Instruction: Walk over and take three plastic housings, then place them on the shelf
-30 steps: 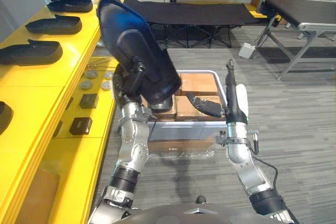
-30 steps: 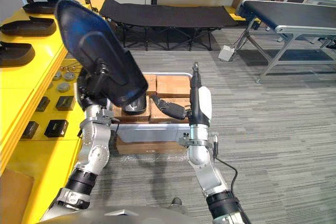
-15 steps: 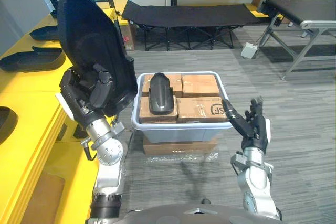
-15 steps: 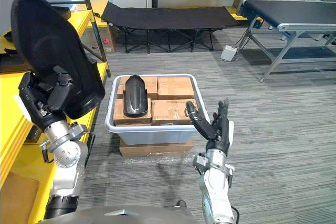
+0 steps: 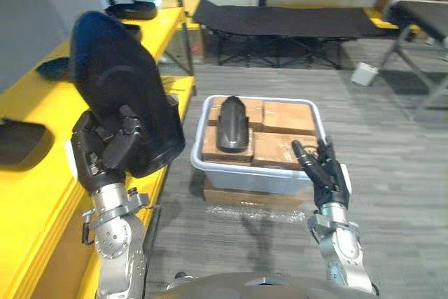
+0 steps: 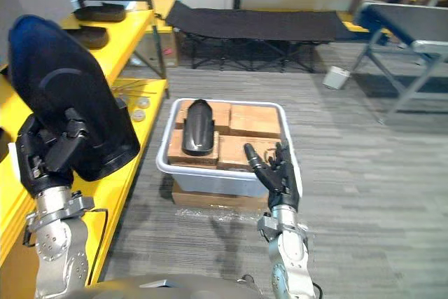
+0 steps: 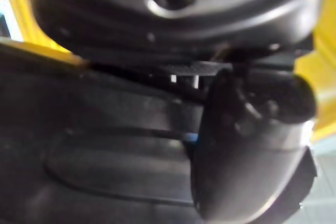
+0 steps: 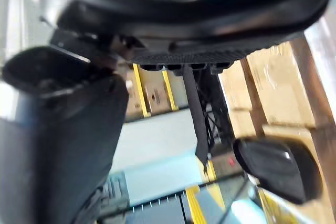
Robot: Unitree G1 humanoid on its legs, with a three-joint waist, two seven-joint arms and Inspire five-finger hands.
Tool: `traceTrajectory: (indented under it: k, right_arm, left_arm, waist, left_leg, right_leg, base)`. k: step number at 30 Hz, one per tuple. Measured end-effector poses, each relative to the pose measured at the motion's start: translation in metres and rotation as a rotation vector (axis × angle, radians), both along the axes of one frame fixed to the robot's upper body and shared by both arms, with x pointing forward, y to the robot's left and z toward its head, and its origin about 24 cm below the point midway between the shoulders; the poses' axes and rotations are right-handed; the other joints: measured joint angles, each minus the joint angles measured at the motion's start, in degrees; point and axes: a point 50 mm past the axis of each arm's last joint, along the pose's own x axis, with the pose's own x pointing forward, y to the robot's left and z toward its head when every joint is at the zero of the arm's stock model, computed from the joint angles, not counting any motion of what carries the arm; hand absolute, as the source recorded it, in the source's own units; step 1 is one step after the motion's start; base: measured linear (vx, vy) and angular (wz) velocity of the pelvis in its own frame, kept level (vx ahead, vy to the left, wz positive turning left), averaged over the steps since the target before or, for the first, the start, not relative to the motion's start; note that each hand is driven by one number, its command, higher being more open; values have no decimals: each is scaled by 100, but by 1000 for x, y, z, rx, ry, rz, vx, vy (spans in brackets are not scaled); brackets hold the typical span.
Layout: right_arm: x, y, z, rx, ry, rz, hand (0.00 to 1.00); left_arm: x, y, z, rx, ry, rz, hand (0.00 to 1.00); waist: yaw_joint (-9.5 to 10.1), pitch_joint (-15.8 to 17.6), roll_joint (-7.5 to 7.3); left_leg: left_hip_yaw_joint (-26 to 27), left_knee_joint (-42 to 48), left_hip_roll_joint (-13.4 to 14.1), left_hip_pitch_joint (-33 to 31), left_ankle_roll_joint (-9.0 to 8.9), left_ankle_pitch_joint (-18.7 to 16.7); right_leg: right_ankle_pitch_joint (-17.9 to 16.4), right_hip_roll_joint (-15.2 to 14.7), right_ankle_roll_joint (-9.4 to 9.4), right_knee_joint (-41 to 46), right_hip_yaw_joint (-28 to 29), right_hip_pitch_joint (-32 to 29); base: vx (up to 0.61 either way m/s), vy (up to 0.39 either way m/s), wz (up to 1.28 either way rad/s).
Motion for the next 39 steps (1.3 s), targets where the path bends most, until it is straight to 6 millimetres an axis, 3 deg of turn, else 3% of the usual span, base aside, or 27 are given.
traceTrajectory:
  k: [2, 3, 5, 6, 7, 9, 10, 15, 20, 24, 28, 29, 31, 32, 33, 34, 35, 36, 37, 39]
  right_arm:
    - [8, 12, 1, 5, -3, 58, 100]
    - [15, 25, 1, 10, -3, 142, 100]
    - [19, 35, 0, 6, 1, 201, 100]
    - [21, 37, 0, -17, 0, 212, 100]
    - [21, 36, 0, -31, 1, 207, 100]
    - [21, 22, -1, -86, 14, 164, 100]
    - [22, 11, 0, -113, 15, 136, 100]
    - [24, 9, 3, -110, -10, 141, 100]
    - [24, 8, 11, -115, -44, 142, 100]
    - [26, 5, 21, -119, -100, 155, 100]
    - [31, 9, 39, -106, -181, 147, 100]
    - [33, 10, 47, -101, -222, 138, 100]
    - [38, 7, 67, -93, -328, 108, 100]
    - [40, 3, 74, -94, -369, 88, 100]
    - [45, 2, 85, -99, -426, 79, 100]
    - [51, 6, 101, -106, -506, 89, 100]
    - [53, 7, 108, -122, -537, 95, 100]
    - [56, 9, 118, -184, -577, 87, 100]
    - [61, 12, 130, -286, -633, 75, 100]
    - [64, 11, 138, -343, -666, 59, 100]
  left_arm:
    - [-7, 6, -4, -1, 23, 41, 0]
    - [-16, 12, -7, -3, 48, 79, 0]
    - [-22, 15, -11, -22, 62, 94, 0]
    - [-23, 15, -12, -39, 60, 83, 0]
    - [-22, 15, -12, -34, 58, 68, 0]
    - [-18, 7, -11, -18, 48, -15, 0]
    - [-16, 2, -11, -16, 40, -50, 0]
    - [-21, 7, -10, -14, 36, -26, 0]
    - [-18, 1, -11, -9, 41, -57, 0]
    - [-17, -1, -9, -10, 30, -55, 0]
    - [-18, 0, 10, 24, -51, -47, 0]
    - [-19, 2, 16, 46, -75, -48, 0]
    - [-14, 5, 28, 98, -129, -63, 0]
    - [-10, 5, 33, 116, -151, -80, 0]
    - [-8, 8, 39, 151, -182, -83, 0]
    - [-7, 14, 49, 199, -225, -65, 0]
    - [-5, 17, 52, 202, -241, -51, 0]
    - [-3, 20, 55, 196, -259, -22, 0]
    - [-4, 24, 57, 197, -271, 8, 0]
    - [-4, 26, 60, 206, -282, 15, 0]
  waist:
    - [111, -2, 6]
    - [281, 4, 5]
    - [413, 9, 7]
    - [401, 35, 15]
    - [371, 67, 19]
    - [222, 159, 94]
    - [250, 209, 164]
    - [302, 336, 123]
    - [182, 462, 109]
    - [199, 601, 147]
    - [360, 718, -25]
    - [399, 776, -123]
    - [368, 813, -199]
    - [363, 813, -202]
    - [351, 805, -203]
    - [325, 822, -199]
    - [321, 836, -212]
    - [318, 863, -207]
    - [326, 907, -140]
    - [301, 893, -82]
  left_leg:
    - [-164, 32, -10, -72, -3, -1]
    - [-418, 110, -23, -199, -13, 1]
    - [-596, 192, -35, -379, 14, 71]
    - [-593, 225, -55, -582, 285, 80]
    - [-367, 262, 2, -638, 436, 51]
    - [801, 535, 319, -755, 624, 254]
    - [1062, 563, 315, -756, 440, 428]
    - [1099, 494, 21, -715, 462, 421]
    - [1118, 523, 10, -734, 516, 409]
    - [940, 1217, 74, -979, 518, 111]
    - [779, 1631, -64, -1142, 568, -161]
    - [764, 1740, -173, -1142, 624, -289]
    - [497, 1903, -470, -1173, 714, -519]
    - [344, 1866, -591, -1146, 743, -545]
    - [182, 1675, -703, -1051, 785, -537]
    - [-78, 1392, -752, -992, 903, -464]
    - [-170, 1263, -777, -937, 1014, -394]
    - [-266, 1076, -797, -783, 1051, -357]
    - [-359, 909, -806, -486, 1024, -375]
    - [-491, 855, -802, -371, 985, -415]
  right_leg:
    - [-38, -4, 21, 0, -152, 68]
    - [-92, -6, 36, 0, -414, 166]
    - [-185, -22, 67, 54, -811, 308]
    - [-280, -65, 79, 156, -1221, 429]
    - [-315, -83, 77, 201, -1463, 514]
    - [-453, -189, 152, 512, -2194, 776]
    - [-600, -329, 245, 734, -2403, 874]
    - [-686, -633, 254, 847, -2333, 852]
    - [-794, -715, 259, 1012, -2277, 761]
    - [-1051, -942, 371, 1515, -2298, 761]
    - [-1373, -1333, 417, 2050, -2482, 809]
    - [-1470, -1522, 359, 2254, -2566, 861]
    - [-1352, -1997, -4, 3111, -2474, 891]
    - [-1103, -2166, -366, 3575, -2180, 722]
    - [-594, -2222, -411, 4005, -1534, 466]
    - [-782, -2038, -34, 4581, -828, 38]
    - [-1141, -1901, -32, 4822, -671, -128]
    - [-1583, -1724, -155, 5008, -586, -294]
    - [-1890, -1508, -426, 4936, -680, -412]
    - [-1974, -1363, -564, 4606, -663, -585]
  base:
    - [24, -13, 59]
    - [28, -21, 76]
    - [25, -24, 112]
    - [19, -4, 144]
    - [22, 17, 174]
    - [68, 100, 205]
    - [71, 165, 151]
    - [24, 143, 14]
    - [-13, 33, -5]
    - [8, 17, 12]
    - [23, 55, 29]
    - [80, 108, 51]
    - [94, 134, 82]
    - [90, 141, 92]
    - [167, 148, 102]
    - [180, 83, 81]
    - [191, 5, 64]
    - [159, -28, 43]
    - [167, 2, 38]
    - [149, 8, 51]
